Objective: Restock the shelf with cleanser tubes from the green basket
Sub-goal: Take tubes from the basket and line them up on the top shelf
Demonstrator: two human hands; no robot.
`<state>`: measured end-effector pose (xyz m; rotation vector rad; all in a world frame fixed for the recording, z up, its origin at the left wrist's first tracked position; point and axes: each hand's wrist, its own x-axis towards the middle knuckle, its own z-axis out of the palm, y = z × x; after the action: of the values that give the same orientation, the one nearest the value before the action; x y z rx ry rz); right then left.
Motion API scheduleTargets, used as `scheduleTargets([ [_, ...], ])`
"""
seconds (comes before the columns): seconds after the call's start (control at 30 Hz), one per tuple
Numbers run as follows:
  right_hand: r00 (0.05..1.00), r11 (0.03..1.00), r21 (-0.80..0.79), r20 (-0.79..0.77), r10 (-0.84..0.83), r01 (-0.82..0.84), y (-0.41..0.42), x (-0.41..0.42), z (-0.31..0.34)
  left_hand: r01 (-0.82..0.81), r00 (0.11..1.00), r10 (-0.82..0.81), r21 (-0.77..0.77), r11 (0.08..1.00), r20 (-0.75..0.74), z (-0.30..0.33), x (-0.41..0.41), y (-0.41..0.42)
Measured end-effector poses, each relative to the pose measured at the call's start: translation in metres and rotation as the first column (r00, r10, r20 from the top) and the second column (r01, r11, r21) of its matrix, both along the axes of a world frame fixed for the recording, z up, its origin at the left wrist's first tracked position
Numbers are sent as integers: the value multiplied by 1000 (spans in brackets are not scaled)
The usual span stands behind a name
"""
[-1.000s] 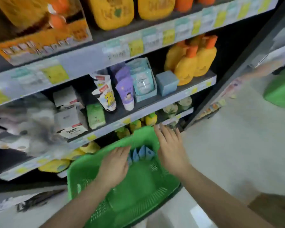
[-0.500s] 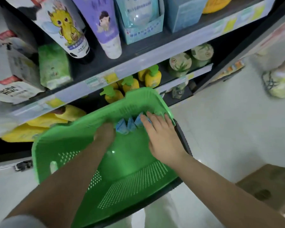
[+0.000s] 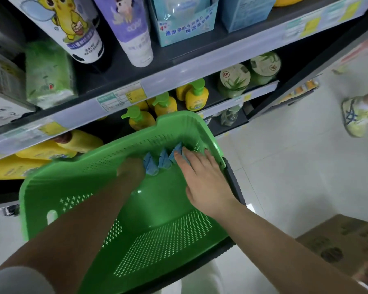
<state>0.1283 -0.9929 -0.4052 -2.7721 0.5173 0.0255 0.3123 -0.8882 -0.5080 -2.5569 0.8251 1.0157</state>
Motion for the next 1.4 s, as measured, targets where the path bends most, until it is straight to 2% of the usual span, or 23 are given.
scheduleTargets([
  [0.17, 999, 1000, 20, -54, -6, 7, 1, 10, 17, -130, 986, 118, -96, 987, -116, 50, 1, 9],
  [0.37, 989, 997, 71, -149, 12, -1, 11, 27, 55, -270, 935, 175, -298, 916, -308, 158, 15, 25],
  [0.47, 987, 986, 165, -161, 17, 10, 16, 37, 80, -382, 883, 192, -418, 824, -429, 223, 14, 31],
  [0.6, 984, 929, 363, -178, -10, 75, 27, 58, 124, -451, 863, 176, -565, 691, -474, 300, 13, 36],
  [0.7, 992, 875, 470, -104, -73, 114, 33, 72, 156, -559, 803, 172, -621, 550, -571, 347, 14, 39],
  [0.83, 983, 794, 595, 34, -178, 124, 41, 90, 199, -586, 795, 109, -710, 391, -596, 406, 19, 41],
  [0.97, 957, 802, 595, 196, -214, 58, 44, 105, 250, -565, 820, 51, -794, 223, -570, 459, 23, 45],
  [1.07, 939, 764, 645, 268, -215, -9, 47, 110, 289, -494, 869, 2, -865, 93, -496, 494, 24, 53],
  [1.17, 931, 726, 682, 311, -189, -81, 50, 114, 324, -270, 960, -54, -961, 66, -274, 517, 24, 68],
  [1.27, 914, 682, 712, 371, -163, -167, 53, 115, 362, -62, 998, -8, -996, 60, -63, 534, 25, 81],
  [1.33, 900, 647, 731, 406, -157, -217, 56, 118, 387, -4, 999, 38, -999, 40, -3, 545, 23, 88],
  [1.4, 877, 613, 737, 459, -144, -285, 60, 122, 412, -2, 997, 77, -1000, 7, -2, 557, 22, 95],
])
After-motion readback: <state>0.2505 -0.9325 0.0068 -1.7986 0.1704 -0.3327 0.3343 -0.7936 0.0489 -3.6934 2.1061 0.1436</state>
